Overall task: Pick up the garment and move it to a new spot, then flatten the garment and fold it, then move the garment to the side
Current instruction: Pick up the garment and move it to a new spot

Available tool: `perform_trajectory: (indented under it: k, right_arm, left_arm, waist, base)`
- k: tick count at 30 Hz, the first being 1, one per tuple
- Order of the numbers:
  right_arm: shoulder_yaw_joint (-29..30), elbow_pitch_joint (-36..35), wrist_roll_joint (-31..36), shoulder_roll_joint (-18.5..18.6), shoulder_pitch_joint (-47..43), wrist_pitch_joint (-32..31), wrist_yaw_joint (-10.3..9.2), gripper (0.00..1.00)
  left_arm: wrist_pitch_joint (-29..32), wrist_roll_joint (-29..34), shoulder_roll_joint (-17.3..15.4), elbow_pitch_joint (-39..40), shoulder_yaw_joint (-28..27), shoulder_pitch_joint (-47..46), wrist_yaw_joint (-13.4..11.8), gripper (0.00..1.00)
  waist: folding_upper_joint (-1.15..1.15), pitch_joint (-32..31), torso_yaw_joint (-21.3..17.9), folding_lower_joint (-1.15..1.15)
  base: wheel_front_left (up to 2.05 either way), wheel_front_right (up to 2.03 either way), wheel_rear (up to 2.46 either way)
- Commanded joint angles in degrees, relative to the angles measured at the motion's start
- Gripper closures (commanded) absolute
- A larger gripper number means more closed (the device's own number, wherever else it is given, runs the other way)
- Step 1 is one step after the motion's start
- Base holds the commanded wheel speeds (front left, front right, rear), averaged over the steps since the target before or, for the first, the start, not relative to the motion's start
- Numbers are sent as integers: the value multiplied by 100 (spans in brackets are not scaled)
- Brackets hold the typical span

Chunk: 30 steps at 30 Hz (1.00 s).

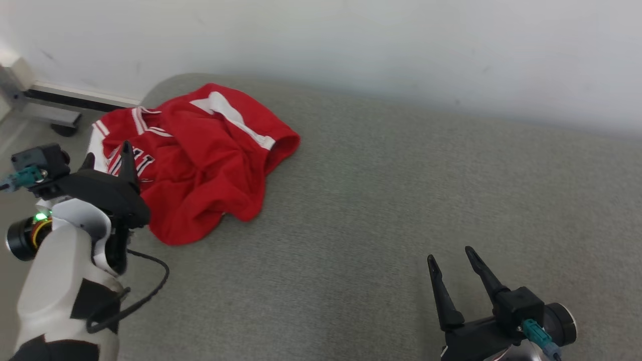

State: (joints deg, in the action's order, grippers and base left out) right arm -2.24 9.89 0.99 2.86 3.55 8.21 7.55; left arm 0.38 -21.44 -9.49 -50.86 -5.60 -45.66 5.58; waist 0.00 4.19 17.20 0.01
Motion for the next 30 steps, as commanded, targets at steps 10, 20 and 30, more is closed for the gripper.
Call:
perform_trajectory:
  k: [10, 20, 30]
  right_arm:
    - [76, -543, -9, -1, 40, -117, -13, 0]
    - [34, -518, -184, -5, 141, -30, -12, 0]
    - [-85, -73, -490, -5, 125, 216, -13, 0]
  left_arm:
    - [364, -385, -421, -642, -82, -687, 113, 0]
    - [822, -260, -692, -1136, 36, -940, -211, 15]
    - [1333, -28, -987, -1301, 317, -1006, -322, 100]
  waist:
    - [0, 1529, -1664, -1]
    - [0, 1581, -1841, -1]
    - [0, 910, -1679, -1]
  base:
    - [0, 0, 0]
    - [0, 0, 0]
    - [0, 0, 0]
